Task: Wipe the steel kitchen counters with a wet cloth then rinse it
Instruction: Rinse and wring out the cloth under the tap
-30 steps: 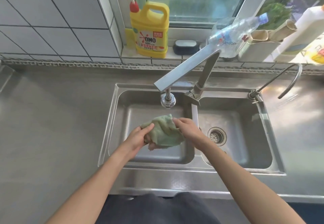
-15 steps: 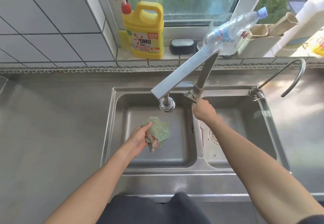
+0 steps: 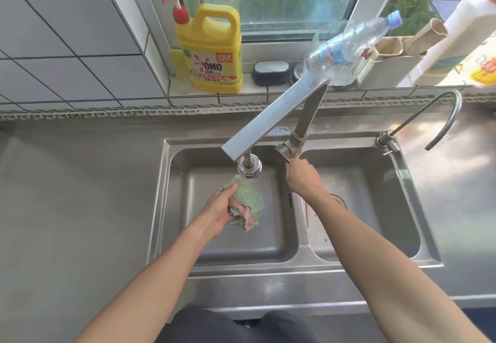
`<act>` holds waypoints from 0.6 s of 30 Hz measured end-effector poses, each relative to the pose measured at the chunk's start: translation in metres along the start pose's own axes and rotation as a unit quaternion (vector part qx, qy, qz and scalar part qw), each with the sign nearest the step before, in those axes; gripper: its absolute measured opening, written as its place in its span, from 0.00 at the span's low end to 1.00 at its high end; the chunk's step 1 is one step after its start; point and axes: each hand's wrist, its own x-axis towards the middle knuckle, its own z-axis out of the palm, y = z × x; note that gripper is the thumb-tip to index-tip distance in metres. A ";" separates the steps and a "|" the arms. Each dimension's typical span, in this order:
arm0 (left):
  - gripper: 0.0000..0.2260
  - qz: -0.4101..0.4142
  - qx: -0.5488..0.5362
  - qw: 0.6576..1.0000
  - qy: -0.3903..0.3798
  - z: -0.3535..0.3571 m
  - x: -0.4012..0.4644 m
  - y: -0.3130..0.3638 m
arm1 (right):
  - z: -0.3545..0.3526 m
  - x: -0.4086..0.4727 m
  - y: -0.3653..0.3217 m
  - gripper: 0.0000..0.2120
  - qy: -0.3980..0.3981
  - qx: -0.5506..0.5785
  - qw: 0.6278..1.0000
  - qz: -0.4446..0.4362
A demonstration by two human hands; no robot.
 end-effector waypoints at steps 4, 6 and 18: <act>0.12 -0.002 0.005 1.000 0.003 0.003 0.005 0.000 | -0.001 -0.001 -0.001 0.15 -0.016 0.013 1.000 0.011; 0.13 0.000 0.005 1.000 0.002 0.004 0.006 0.001 | -0.003 -0.003 -0.002 0.15 -0.021 0.044 0.998 0.028; 0.23 -0.009 0.033 0.994 -0.105 0.019 0.004 0.011 | 0.043 -0.029 -0.009 0.29 -0.201 0.491 0.813 0.240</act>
